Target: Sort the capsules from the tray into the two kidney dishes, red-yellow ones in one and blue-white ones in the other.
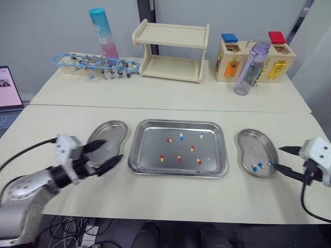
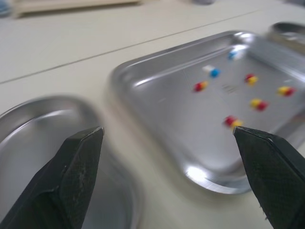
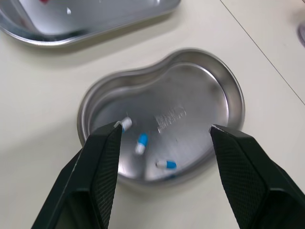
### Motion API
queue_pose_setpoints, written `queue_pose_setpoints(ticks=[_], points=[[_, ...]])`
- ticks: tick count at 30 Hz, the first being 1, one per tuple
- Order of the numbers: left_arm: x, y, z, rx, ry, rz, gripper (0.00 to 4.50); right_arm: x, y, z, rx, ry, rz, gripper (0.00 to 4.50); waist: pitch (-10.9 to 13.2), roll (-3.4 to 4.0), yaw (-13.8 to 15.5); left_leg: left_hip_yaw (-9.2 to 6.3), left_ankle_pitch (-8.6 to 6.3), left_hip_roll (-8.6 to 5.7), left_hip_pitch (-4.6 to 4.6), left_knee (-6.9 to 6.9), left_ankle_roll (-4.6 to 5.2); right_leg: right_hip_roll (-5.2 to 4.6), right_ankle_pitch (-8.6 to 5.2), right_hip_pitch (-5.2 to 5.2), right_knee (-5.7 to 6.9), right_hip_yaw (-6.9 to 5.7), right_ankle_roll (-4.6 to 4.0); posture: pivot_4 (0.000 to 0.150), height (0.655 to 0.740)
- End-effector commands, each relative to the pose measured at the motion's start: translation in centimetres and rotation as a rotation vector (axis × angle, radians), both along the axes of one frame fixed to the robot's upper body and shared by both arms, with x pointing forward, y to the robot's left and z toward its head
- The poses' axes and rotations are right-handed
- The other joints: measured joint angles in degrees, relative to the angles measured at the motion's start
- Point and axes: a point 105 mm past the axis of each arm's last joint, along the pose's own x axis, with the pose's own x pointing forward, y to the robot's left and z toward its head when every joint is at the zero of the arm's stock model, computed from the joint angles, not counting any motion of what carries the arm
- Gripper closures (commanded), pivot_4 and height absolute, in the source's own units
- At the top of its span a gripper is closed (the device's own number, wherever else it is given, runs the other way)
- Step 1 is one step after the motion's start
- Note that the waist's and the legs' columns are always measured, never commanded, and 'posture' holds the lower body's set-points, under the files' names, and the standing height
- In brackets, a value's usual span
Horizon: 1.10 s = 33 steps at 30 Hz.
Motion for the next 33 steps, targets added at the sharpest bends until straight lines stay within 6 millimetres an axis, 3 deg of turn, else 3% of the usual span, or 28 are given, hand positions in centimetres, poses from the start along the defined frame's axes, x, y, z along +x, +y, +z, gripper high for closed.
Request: queue_pose_setpoints(ticks=[1,4,6,11,22,27,31,33], points=[[-1.4,5.8,0.7,0.071,-0.014,0.181,0.0,-1.2,-2.3,0.7,-0.046,-0.002,-0.023,1.36,0.0,-0.01,0.0,0.0,0.0,0.01,0.0,0.0,0.0,0.0,0.0,0.0,-0.01,0.0,0.0,0.15,0.74],[-3.0,9.1,-0.7,0.101,0.043,0.286,0.0,-2.4,-4.0,-0.4,-0.033,0.046,-0.07,1.36,0.0,-0.01,0.0,0.01,0.0,0.0,0.01,0.0,0.0,0.0,-0.01,0.01,-0.02,0.0,-0.01,0.15,0.74],[-3.8,10.0,-1.6,0.111,0.073,0.314,0.0,-2.9,-4.5,-0.9,-0.019,0.058,-0.088,1.19,0.0,-0.01,0.0,0.03,-0.01,0.0,0.02,0.0,0.0,-0.01,-0.01,0.02,-0.03,0.02,-0.01,0.15,0.74],[-4.9,10.2,-2.8,0.106,0.105,0.33,0.0,-3.7,-4.9,-1.2,-0.013,0.061,-0.105,0.04,0.0,-0.05,0.0,0.01,-0.01,0.02,0.01,-0.01,-0.01,-0.01,-0.01,0.04,-0.03,0.0,-0.01,0.15,0.74],[-5.7,10.3,-3.4,0.111,0.119,0.327,0.0,-3.6,-4.5,-0.2,-0.002,0.034,-0.062,0.04,0.0,-0.05,0.0,0.02,-0.01,0.02,0.02,0.0,-0.01,-0.02,-0.01,0.05,-0.03,0.01,-0.01,0.15,0.74],[-5.1,8.1,-1.2,0.197,0.056,0.151,0.0,-3.3,-0.2,0.9,0.008,0.018,0.156,0.04,0.0,-0.06,0.0,0.02,-0.01,0.04,0.02,-0.01,-0.01,-0.02,-0.01,0.06,-0.04,0.01,-0.01,0.15,0.74],[-2.9,4.8,-0.1,0.228,0.005,-0.008,0.0,-1.8,5.7,1.9,0.167,-0.081,0.287,0.04,0.0,-0.06,0.0,0.03,0.01,0.07,0.08,0.03,-0.02,0.0,-0.01,0.12,-0.01,-0.03,-0.01,0.15,0.74],[-2.2,2.7,0.3,0.216,-0.009,-0.097,0.0,-1.9,8.8,1.9,0.247,-0.101,0.35,0.04,0.0,-0.08,0.0,0.01,0.01,0.07,0.06,0.03,-0.02,0.0,-0.01,0.13,-0.02,-0.03,-0.01,0.15,0.74]])
